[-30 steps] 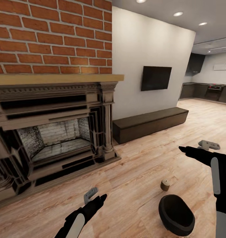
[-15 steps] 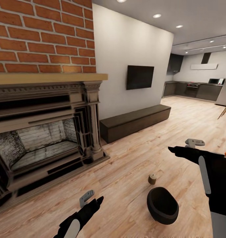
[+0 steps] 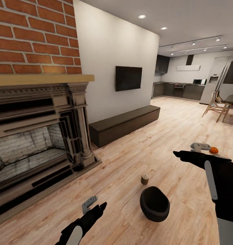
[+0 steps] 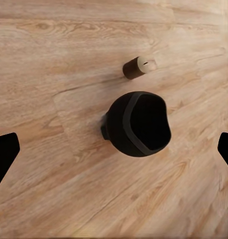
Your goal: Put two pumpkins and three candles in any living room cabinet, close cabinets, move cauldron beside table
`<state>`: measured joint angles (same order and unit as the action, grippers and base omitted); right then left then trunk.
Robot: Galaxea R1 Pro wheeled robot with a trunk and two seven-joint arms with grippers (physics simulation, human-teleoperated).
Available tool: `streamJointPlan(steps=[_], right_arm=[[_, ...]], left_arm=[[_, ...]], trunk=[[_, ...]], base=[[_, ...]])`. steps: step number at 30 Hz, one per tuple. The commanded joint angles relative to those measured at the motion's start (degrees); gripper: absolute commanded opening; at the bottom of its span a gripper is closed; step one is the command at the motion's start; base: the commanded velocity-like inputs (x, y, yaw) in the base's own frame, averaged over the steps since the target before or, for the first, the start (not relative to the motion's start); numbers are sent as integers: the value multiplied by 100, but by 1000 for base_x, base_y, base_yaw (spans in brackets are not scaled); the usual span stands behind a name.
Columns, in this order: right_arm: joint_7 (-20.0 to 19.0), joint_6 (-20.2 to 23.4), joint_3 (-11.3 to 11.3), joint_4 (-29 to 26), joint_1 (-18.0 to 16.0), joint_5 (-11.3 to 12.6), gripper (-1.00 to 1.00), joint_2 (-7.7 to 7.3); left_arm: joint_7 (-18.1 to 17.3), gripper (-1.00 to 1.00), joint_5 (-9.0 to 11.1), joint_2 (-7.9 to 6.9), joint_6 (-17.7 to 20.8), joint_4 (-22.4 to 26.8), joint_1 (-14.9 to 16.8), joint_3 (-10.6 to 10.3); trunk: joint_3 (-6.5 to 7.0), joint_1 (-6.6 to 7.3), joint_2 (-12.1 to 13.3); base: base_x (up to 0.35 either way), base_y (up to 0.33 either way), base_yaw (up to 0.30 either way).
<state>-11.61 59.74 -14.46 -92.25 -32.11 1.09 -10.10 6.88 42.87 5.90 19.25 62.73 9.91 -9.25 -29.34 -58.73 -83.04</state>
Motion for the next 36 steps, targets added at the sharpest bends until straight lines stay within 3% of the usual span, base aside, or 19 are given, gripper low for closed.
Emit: streamJointPlan(steps=[1,36], right_arm=[[-11,26,-4,-4,-6,10,100,0],[-17,26,14,-5,-6,14,100,-15]], left_arm=[[50,100,62,-1,18,12,2,-7],[50,100,63,-6,16,-30,2,3]], trunk=[[-10,0,-4],[-124,0,-4]], base=[[0,0,-273],[0,0,-273]])
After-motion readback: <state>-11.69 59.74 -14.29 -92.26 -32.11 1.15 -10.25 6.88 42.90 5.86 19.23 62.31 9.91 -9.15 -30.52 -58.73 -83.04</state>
